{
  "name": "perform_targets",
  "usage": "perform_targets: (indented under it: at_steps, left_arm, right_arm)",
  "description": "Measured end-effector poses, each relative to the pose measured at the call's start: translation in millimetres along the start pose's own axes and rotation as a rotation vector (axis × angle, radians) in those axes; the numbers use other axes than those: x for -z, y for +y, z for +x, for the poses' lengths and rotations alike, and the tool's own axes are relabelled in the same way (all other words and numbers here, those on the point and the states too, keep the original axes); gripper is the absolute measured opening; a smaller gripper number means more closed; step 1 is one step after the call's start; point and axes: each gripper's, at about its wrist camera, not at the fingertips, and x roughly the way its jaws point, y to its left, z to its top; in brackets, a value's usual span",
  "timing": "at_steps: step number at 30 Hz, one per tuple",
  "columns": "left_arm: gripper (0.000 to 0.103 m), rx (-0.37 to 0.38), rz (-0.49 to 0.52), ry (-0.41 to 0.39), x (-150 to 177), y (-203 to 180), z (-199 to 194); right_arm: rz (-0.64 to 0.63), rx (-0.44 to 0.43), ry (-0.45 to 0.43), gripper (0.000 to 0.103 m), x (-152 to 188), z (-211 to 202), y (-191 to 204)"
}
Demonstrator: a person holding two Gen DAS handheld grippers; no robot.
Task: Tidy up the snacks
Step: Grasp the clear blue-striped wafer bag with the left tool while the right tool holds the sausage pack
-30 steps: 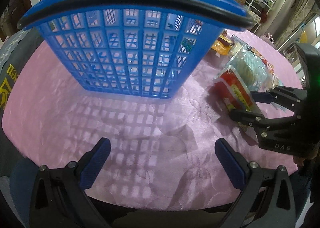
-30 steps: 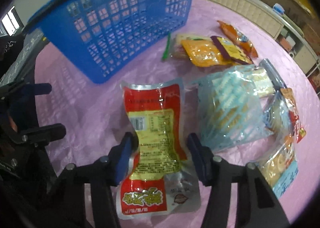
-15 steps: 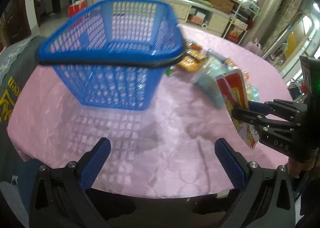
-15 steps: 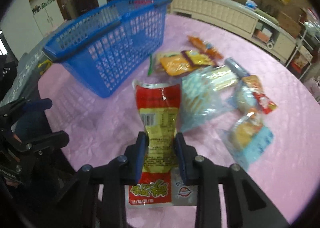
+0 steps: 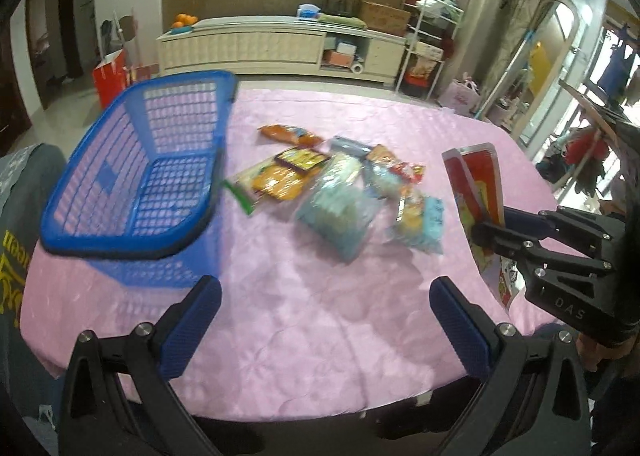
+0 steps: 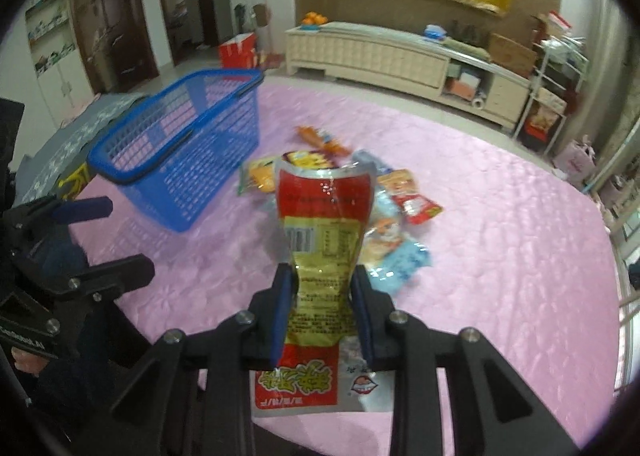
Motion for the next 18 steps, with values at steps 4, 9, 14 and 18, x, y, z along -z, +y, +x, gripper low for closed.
perform_targets:
  at_steps: [4,9,14,18]
  left_arm:
    - [0.103,0.015,0.043,0.007,-13,-14,8]
    - [0.103,0.004,0.113,0.033,-30,-30,32]
    - [0.103,-0.019,0.189,0.071,-46,-36,64]
    - [0.103,-0.032,0.237,0.108,-54,-37,88]
  right_arm:
    - [0.032,0.018,-0.015,0.034,-3,-5,-14]
    - [0.024,0.038,-0.018,0.034,-10,1,-26]
    - [0.026,0.038,-0.013,0.034,-16,15,-39]
    - [0.016,0.041,0.010,0.034,-18,33,-46]
